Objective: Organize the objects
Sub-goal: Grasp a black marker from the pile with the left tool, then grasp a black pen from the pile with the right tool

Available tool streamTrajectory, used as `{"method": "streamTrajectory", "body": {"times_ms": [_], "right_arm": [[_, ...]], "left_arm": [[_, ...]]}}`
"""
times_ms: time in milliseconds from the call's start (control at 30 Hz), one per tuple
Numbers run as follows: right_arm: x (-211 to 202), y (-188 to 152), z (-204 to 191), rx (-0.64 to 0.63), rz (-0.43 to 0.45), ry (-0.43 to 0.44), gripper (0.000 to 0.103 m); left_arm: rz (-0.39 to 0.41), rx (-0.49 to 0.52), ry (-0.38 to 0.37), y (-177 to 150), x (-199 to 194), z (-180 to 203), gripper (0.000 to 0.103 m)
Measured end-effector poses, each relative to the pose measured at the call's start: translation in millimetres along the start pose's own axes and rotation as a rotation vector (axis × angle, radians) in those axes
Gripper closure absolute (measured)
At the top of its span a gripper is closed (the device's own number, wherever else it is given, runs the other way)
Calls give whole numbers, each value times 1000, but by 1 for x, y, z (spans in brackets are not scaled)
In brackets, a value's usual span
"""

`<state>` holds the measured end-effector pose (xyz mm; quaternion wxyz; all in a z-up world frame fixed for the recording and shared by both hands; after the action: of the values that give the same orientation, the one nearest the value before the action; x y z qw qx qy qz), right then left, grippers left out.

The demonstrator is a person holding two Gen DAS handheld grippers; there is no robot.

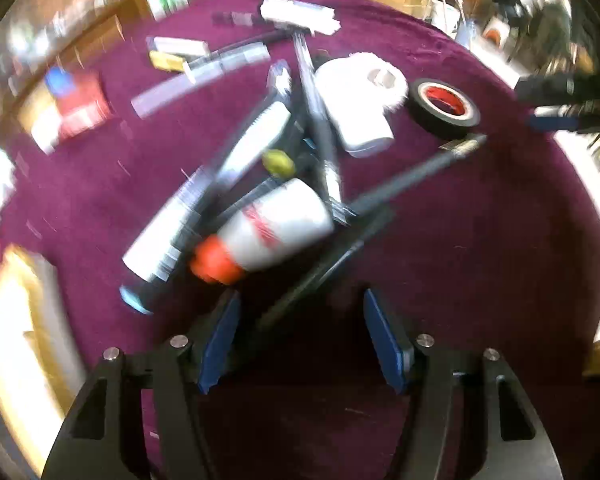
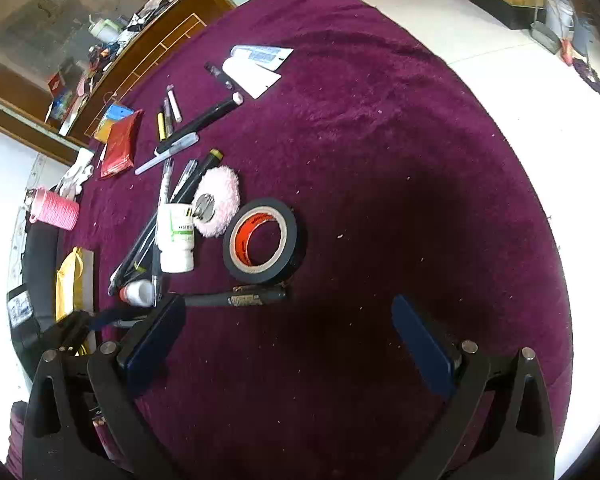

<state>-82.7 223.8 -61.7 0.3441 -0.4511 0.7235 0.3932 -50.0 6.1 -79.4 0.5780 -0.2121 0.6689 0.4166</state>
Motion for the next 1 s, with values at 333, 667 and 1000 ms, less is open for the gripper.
{"method": "streamTrajectory", "body": {"times_ms": [333, 667, 1000], "right_arm": [[3, -5, -1, -10, -20, 15, 0], [3, -9, -11, -29, -17, 9, 0], [9, -19, -50, -127, -19, 0, 0]], "left_arm": [[-44, 25, -71, -35, -9, 45, 74], [123, -8, 107, -64, -16, 47, 51], [130, -131, 99, -61, -24, 53, 92]]}}
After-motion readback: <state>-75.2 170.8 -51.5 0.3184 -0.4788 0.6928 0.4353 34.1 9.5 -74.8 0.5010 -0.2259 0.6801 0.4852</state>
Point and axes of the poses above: each gripper's, at about its wrist camera, not at the fingertips, and x roughly the way its jaws point, z to its right, y to its top, the point moved 10 cm from there along x, roughly the way its jaws point, and after that the axes turned 2 degrees about x, right-handed, at the moved point
